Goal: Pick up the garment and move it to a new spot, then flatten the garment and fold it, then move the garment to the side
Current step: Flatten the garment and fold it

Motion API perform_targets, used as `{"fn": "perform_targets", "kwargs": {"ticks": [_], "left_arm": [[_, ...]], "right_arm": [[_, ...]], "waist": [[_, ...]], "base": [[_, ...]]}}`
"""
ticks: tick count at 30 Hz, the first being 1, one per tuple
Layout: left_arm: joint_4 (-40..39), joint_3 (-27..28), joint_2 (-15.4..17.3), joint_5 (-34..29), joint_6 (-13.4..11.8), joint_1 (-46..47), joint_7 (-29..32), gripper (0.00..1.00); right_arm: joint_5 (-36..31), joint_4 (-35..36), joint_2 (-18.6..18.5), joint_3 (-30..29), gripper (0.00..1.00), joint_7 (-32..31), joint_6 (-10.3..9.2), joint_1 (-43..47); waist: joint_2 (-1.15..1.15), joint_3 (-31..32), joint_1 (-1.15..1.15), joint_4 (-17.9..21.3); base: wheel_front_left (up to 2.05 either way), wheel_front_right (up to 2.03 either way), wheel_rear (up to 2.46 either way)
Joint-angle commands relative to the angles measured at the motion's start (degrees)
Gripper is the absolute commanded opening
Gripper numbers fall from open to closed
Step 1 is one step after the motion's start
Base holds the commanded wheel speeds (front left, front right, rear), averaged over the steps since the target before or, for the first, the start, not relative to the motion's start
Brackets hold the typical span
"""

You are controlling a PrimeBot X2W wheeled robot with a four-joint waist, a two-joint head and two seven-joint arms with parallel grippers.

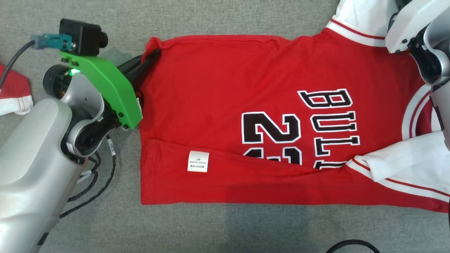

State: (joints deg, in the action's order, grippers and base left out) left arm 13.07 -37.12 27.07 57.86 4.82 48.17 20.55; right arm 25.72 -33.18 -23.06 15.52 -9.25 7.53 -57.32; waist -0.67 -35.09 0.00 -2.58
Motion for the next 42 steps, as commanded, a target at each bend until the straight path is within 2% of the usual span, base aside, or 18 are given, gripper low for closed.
{"fn": "perform_targets", "kwargs": {"ticks": [1,4,10,14,18,23,29,30,31,32,33,38,41,42], "left_arm": [[-0.9,0.3,1.0,-0.4,0.1,-1.6,-0.8,0.0],[-2.7,0.8,2.0,-0.2,-0.3,-4.1,-2.5,0.0],[-8.3,2.3,4.5,1.0,-2.5,-11.6,-5.9,0.0],[-12.5,3.8,6.6,1.6,-4.5,-17.0,-8.2,0.0],[-15.5,4.5,7.8,1.1,-6.1,-21.2,-10.1,0.0],[-19.5,6.1,8.6,2.4,-9.1,-29.1,-14.3,0.0],[-21.0,7.3,7.9,3.1,-10.3,-36.5,-19.8,0.0],[-21.1,7.2,7.8,3.0,-10.4,-37.4,-20.4,0.1],[-21.1,7.1,7.6,2.9,-10.5,-38.2,-20.9,0.31],[-21.0,7.1,7.3,3.1,-10.6,-38.9,-21.4,0.55],[-20.9,6.9,7.1,3.1,-10.6,-39.6,-21.8,1.0],[-19.0,6.0,6.9,-0.5,-11.9,-42.4,-25.7,1.0],[-17.0,5.4,7.4,-5.0,-14.6,-44.3,-29.5,1.0],[-16.2,6.1,6.9,-6.5,-16.4,-44.9,-31.4,1.0]], "right_arm": [[2.2,2.1,-1.2,0.3,0.0,1.5,-0.08,1.9],[5.4,6.0,-3.0,1.0,0.0,3.7,-0.08,6.3],[10.7,15.7,-6.2,-1.6,0.0,6.3,-0.08,17.9],[12.9,23.4,-6.8,-4.8,0.0,6.4,-0.08,26.8],[13.1,28.4,-5.5,-7.7,0.0,6.0,-0.08,34.1],[12.8,34.1,-1.4,-10.5,0.0,5.4,-0.07,43.9],[10.3,33.8,2.0,-9.6,0.0,5.6,-0.07,49.6],[10.2,33.6,2.2,-9.2,0.0,5.4,-0.06,50.2],[9.9,33.2,2.1,-9.1,0.0,5.0,-0.06,50.7],[9.2,33.1,1.7,-8.8,0.16,5.0,-0.06,51.0],[8.7,32.8,1.4,-8.6,1.0,5.0,-0.06,51.3],[8.5,32.5,-0.3,-8.9,1.0,2.8,-0.07,53.1],[10.3,34.0,-1.3,-11.2,1.0,0.4,-0.06,54.3],[10.9,34.4,-1.7,-12.9,1.0,-0.3,-0.06,54.6]], "waist": [[0.67,1.6,0.0,1.2],[0.67,4.0,0.0,2.4],[0.67,9.0,0.0,5.5],[0.67,11.6,0.0,7.1],[0.67,12.9,0.0,8.1],[0.67,13.5,0.0,9.3],[0.67,13.9,0.0,9.9],[0.67,14.1,0.0,9.9],[0.67,14.2,0.0,9.9],[0.67,14.5,0.0,9.8],[0.67,14.6,0.0,9.7],[0.67,16.4,0.0,9.3],[0.67,17.8,0.0,9.1],[0.67,18.2,0.0,9.0]], "base": [[0.0,0.0,0.0],[0.0,0.0,0.0],[0.0,0.0,0.0],[0.0,0.0,0.0],[0.0,0.0,0.0],[0.0,0.0,0.0],[0.0,0.0,0.0],[0.0,0.0,0.0],[0.0,0.0,0.0],[0.0,0.0,0.0],[0.0,0.0,0.0],[0.0,0.0,0.0],[0.0,0.0,0.0],[0.0,0.0,0.0]]}}
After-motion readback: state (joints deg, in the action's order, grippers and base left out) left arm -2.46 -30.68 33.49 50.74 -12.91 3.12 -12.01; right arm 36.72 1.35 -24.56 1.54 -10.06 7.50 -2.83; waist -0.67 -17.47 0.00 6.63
